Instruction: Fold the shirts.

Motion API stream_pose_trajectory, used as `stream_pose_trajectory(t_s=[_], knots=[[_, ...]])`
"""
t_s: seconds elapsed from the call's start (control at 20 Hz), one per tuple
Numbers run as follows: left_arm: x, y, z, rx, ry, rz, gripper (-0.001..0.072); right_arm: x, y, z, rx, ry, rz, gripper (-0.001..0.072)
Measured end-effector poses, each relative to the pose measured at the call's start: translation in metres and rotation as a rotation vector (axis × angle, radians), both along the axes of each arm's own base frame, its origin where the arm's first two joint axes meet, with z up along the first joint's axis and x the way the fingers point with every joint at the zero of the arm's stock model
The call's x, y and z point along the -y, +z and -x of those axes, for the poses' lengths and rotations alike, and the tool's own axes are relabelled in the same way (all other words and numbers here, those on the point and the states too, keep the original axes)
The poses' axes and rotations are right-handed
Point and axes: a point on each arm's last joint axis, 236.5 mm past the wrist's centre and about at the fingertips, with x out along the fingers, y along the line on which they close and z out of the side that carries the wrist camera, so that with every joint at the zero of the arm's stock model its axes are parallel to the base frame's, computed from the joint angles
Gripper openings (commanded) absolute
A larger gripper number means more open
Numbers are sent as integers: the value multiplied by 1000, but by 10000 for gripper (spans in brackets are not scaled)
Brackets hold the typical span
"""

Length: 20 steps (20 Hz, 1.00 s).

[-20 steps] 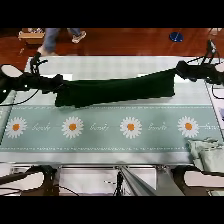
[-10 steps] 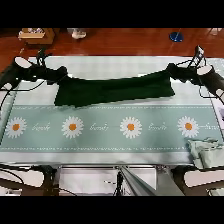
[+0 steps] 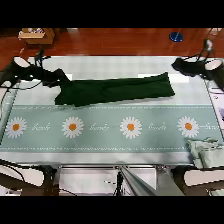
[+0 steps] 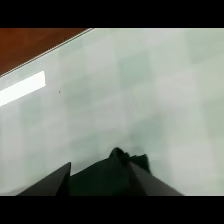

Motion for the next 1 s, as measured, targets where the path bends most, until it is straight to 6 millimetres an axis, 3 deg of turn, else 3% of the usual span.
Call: stream_pose_trajectory(t_s=[0.2,0.35,0.6,0.9,1.0], knots=[[-35,22,18,-19,-12,-70,501,57,3,32,-163,-11,59,554],[-36,33,25,-20,-30,-83,501,68,-21,58,-297,-5,-59,555],[-19,38,34,-38,-88,-92,501,42,-61,74,-426,54,-264,553],[4,39,38,-37,-155,-99,500,5,-98,65,-480,94,-320,528],[8,39,39,-37,-165,-100,501,-14,-106,60,-487,113,-344,350]])
